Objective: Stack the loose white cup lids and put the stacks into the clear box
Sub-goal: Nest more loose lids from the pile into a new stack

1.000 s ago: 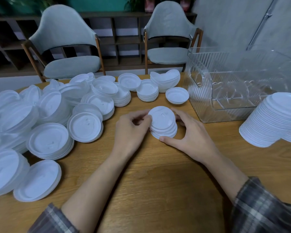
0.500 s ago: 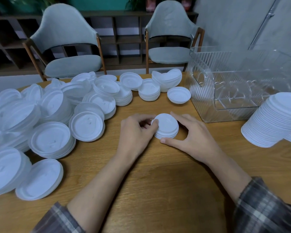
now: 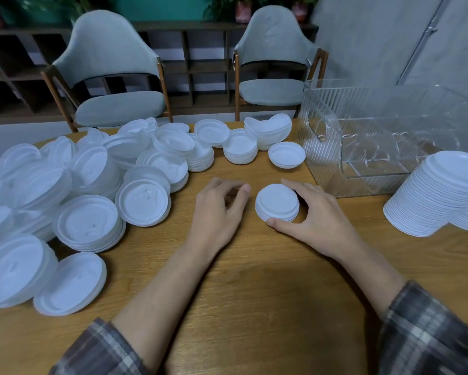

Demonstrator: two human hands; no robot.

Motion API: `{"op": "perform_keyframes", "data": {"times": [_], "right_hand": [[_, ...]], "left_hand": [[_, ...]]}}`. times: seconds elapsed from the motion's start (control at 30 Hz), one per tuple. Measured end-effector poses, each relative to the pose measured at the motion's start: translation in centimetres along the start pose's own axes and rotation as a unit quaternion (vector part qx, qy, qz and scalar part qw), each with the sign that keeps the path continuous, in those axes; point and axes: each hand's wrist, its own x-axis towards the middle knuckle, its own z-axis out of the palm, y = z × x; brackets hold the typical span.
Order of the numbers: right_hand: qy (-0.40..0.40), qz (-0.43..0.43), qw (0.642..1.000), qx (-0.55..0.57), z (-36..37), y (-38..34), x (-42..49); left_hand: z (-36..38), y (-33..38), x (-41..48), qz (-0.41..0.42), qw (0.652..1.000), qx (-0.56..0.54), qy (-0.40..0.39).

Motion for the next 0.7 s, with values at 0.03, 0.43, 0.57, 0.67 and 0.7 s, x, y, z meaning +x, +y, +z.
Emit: {"op": "perform_keyframes", "data": {"times": [0.03, 0.43, 0.57, 0.67, 0.7], "right_hand": [[-0.002, 0.001, 1.0, -0.006, -0.5, 0.2, -0.2], [0.042, 0.047, 0.998, 0.008, -1.7, 2.6, -2.5], [0.043, 0.058, 0.997, 0.005, -1.6, 2.7, -2.4], [0.042, 0.053, 0.998, 0.005, -1.6, 2.9, -2.5], [0.041, 0.054, 0.998, 0.005, -1.5, 2.9, -2.5]], "left_hand": [[0.0, -0.1, 0.0, 0.001, 1.0, 0.009, -0.004], [1.8, -0.1, 2.2, 0.137, 0.978, 0.137, -0.074], [4.1, 0.5, 5.7, 0.195, 0.965, 0.154, -0.077], [5.9, 0.7, 7.9, 0.224, 0.955, 0.173, -0.086], [6.4, 0.7, 8.5, 0.232, 0.952, 0.182, -0.084]]}}
